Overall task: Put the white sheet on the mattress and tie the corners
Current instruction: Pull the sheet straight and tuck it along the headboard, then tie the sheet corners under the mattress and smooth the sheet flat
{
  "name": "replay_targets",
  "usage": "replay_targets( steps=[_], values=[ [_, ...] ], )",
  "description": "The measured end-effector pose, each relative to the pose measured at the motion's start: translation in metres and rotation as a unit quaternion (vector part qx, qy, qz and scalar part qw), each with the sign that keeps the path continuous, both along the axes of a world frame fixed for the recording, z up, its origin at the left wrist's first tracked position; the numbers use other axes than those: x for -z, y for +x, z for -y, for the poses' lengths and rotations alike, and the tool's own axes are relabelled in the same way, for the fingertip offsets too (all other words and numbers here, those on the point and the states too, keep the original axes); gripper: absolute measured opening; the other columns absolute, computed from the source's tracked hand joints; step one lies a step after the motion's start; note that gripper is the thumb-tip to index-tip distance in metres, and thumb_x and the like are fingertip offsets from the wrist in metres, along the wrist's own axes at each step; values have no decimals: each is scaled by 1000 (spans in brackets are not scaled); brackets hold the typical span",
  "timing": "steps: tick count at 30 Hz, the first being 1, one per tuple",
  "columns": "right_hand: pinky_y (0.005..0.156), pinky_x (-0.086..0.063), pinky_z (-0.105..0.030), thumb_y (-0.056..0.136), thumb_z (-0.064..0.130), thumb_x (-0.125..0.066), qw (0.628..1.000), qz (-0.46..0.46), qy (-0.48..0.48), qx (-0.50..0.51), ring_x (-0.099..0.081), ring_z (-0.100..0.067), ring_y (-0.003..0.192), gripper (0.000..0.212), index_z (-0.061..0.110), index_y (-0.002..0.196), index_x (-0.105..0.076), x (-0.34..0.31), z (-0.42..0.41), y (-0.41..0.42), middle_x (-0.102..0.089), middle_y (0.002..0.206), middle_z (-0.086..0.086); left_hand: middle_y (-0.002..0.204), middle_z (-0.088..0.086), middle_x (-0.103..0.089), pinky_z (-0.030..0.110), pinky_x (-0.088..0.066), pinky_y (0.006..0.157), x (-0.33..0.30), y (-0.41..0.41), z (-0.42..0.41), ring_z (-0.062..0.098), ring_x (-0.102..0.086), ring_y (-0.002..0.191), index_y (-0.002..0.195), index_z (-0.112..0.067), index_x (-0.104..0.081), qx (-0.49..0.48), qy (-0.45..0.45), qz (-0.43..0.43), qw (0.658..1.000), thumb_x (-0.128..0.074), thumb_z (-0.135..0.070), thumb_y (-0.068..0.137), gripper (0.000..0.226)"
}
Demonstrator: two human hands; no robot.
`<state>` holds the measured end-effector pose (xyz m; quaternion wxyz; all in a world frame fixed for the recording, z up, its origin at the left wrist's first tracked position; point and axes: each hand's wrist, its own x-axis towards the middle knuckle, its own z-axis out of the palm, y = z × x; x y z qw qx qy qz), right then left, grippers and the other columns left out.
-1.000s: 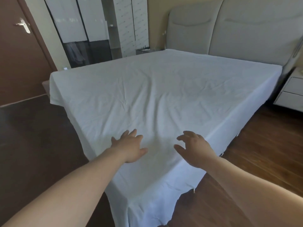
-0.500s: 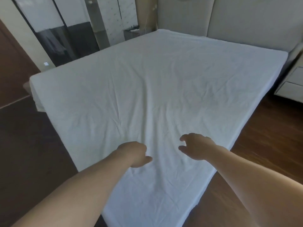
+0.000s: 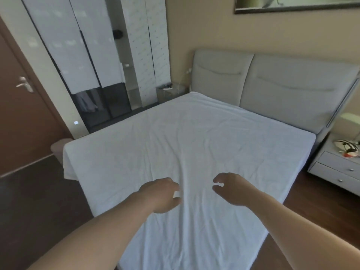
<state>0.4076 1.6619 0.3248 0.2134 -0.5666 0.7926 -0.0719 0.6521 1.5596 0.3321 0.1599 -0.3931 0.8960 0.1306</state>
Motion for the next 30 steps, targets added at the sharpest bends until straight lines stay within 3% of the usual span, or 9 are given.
replay_targets(
  steps=[7,11,14,18,23,30],
  values=[
    [94,-46,-29,98,39,-61,992,-13,-116,37,-61,-18,114,32,32,128,-66,-62,93,154,-64,130,2,161,-10,-36,41,-40,115,-31,172,94,15,-40,144,157,-33,-37,-50,-18,-83,995,-44,-59,103,60],
    [97,-46,-29,98,39,-61,995,14,-94,25,-61,-16,113,34,31,130,-65,-57,139,267,-62,131,4,163,-7,-34,40,-40,114,-39,277,150,18,-43,142,162,-33,-23,-68,0,-127,990,-46,-63,101,72],
    [99,-48,-30,99,42,-60,997,35,-71,-2,-62,-14,112,38,33,135,-61,-53,183,350,-58,134,6,162,-7,-37,38,-42,112,-42,358,189,17,-48,137,162,-34,-24,-94,10,-123,988,-46,-66,99,74],
    [98,-49,-32,98,43,-60,996,49,-64,-31,-62,-14,110,40,33,137,-58,-48,238,431,-58,131,5,164,-6,-33,36,-37,117,-43,447,228,18,-42,144,162,-30,-26,-130,22,-112,985,-48,-61,102,71],
    [98,-47,-29,99,43,-59,996,54,-63,-44,-60,-14,115,42,32,140,-56,-44,300,489,-56,135,4,166,-6,-32,33,-36,118,-36,516,274,16,-38,148,161,-27,-30,-142,20,-106,984,-48,-57,103,67],
    [100,-46,-29,99,41,-59,996,75,-38,-43,-59,-14,117,44,30,141,-55,14,447,565,-55,139,2,163,-7,-37,30,-40,110,-20,588,410,17,-45,143,155,-30,-42,-159,13,-101,982,-52,-53,103,57]
  ],
)
